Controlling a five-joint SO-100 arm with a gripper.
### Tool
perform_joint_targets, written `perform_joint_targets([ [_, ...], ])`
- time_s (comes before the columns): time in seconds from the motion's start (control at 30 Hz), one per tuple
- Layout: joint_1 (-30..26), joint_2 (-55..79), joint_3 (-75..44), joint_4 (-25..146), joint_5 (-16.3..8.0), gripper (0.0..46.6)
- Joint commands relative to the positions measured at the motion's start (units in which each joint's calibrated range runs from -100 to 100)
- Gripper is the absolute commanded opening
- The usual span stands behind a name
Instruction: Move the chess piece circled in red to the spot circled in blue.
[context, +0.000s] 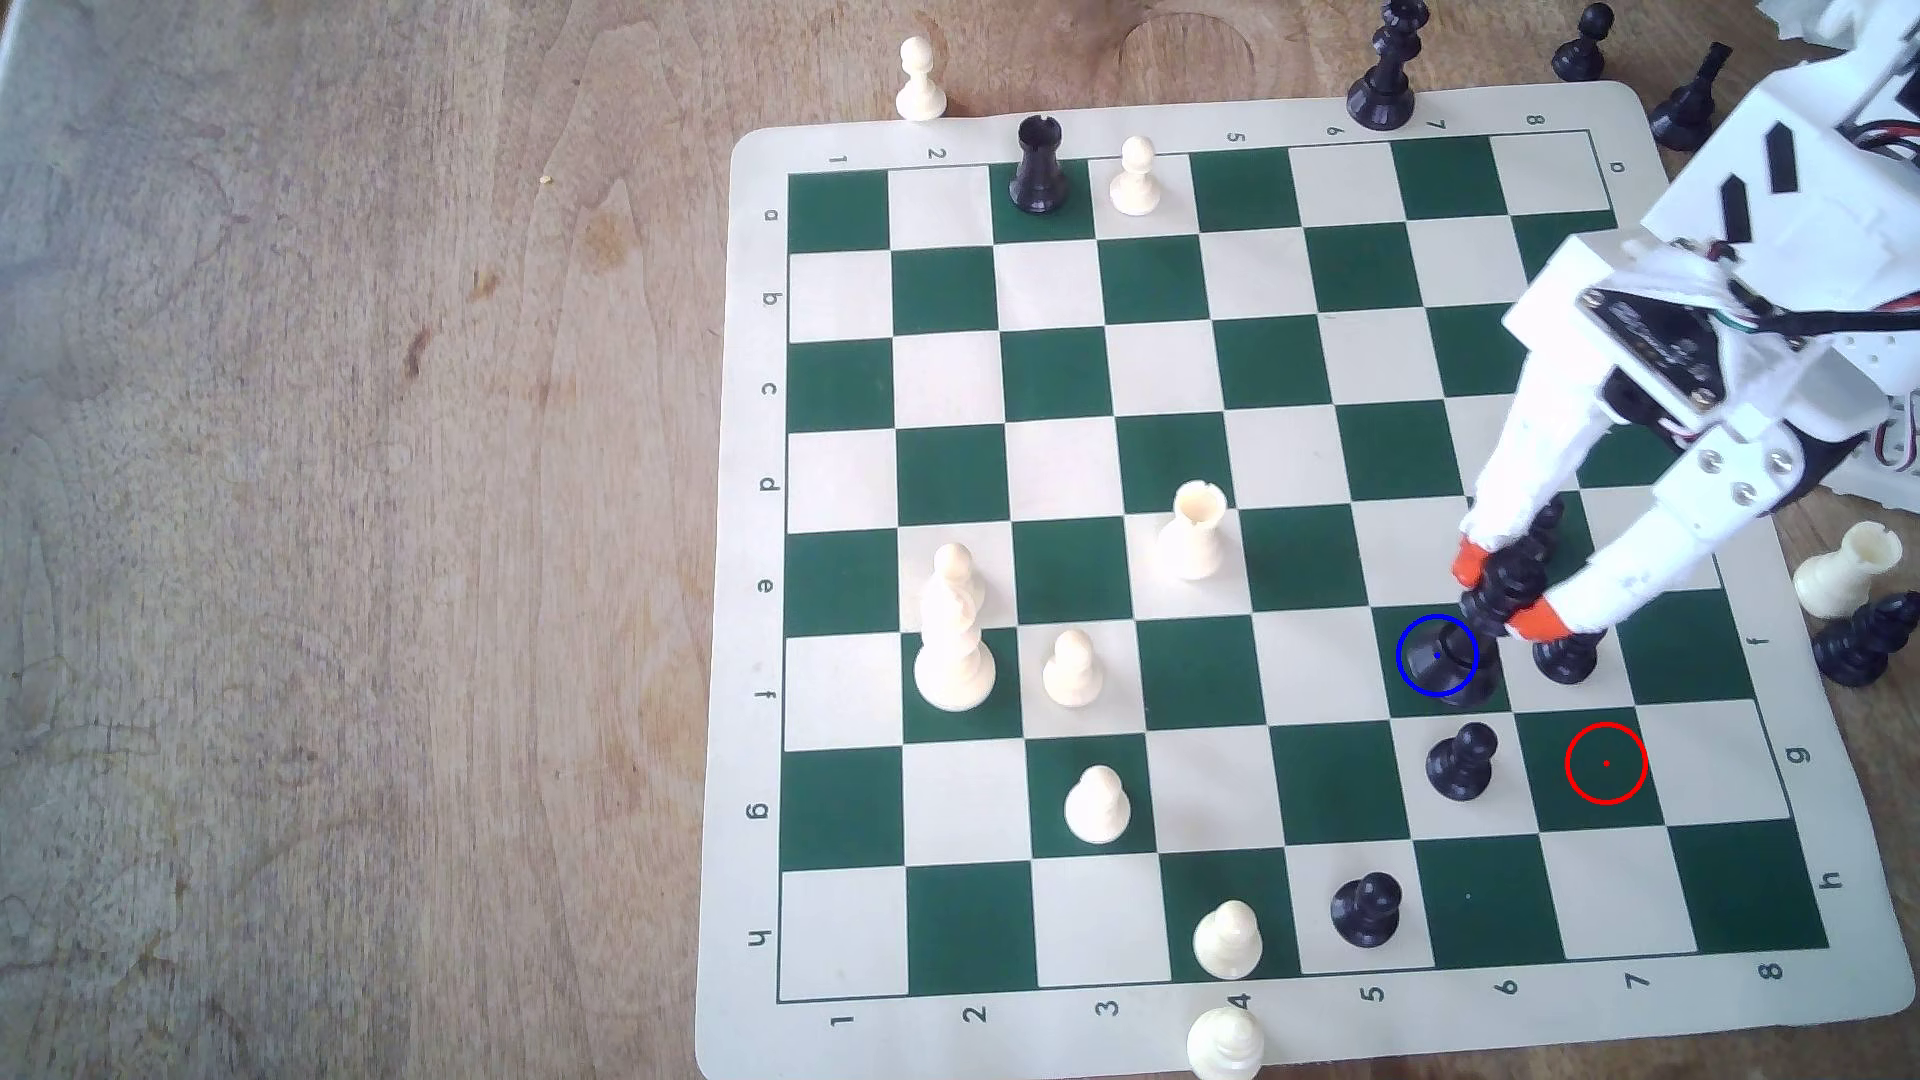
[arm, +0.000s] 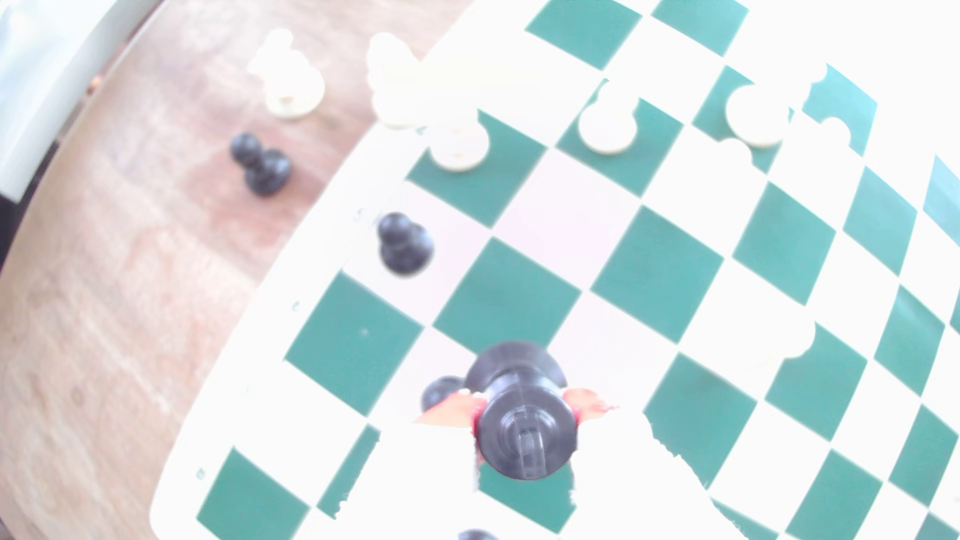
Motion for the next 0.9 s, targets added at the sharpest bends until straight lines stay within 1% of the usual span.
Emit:
perform_joint_targets([
  [0.0, 1.65, 1.02, -1.06, 0.26, 0.83, 1.7],
  [0.1, 1.65, 1.19, 2.57, 0.18, 1.51, 1.7],
  [0.37, 1.34, 1.87, 7.19, -1.95, 1.51, 1.7],
  [0.53, 1.5, 3.99, 10.73, -6.13, 1.56, 1.8],
  [0.87, 1.73, 3.91, 11.09, -6.78, 1.81, 1.8],
])
